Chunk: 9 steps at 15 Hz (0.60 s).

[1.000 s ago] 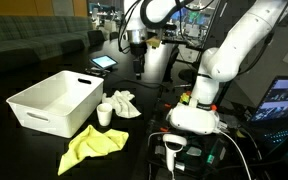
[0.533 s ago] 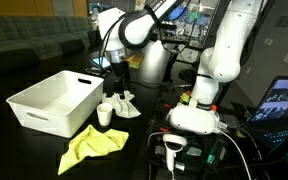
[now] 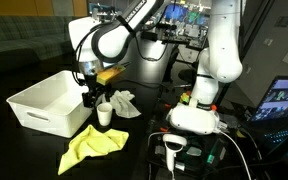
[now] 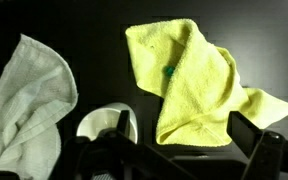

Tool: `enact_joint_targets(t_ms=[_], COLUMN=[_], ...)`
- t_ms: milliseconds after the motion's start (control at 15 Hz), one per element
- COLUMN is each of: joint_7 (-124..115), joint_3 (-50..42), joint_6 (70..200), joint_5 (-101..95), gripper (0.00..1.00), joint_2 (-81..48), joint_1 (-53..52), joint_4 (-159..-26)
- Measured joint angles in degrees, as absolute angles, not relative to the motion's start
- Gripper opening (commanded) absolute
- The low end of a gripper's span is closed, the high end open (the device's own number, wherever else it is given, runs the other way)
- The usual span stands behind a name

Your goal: Pick up the cloths from the table and put them in the box, then pick up the marker and seal tape and put them in the cup

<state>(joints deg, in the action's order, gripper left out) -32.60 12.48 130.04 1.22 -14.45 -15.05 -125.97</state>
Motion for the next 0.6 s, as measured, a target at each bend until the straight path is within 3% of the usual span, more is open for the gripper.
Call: enact_joint_targets(t_ms=[600], joint_7=[-49.31], joint_3=[9.38], joint_6=[131.99], joint_5=[-8.94], gripper=[1.0], joint_2=[-23.26], joint_1=[-24.19], joint_4=[-117.85])
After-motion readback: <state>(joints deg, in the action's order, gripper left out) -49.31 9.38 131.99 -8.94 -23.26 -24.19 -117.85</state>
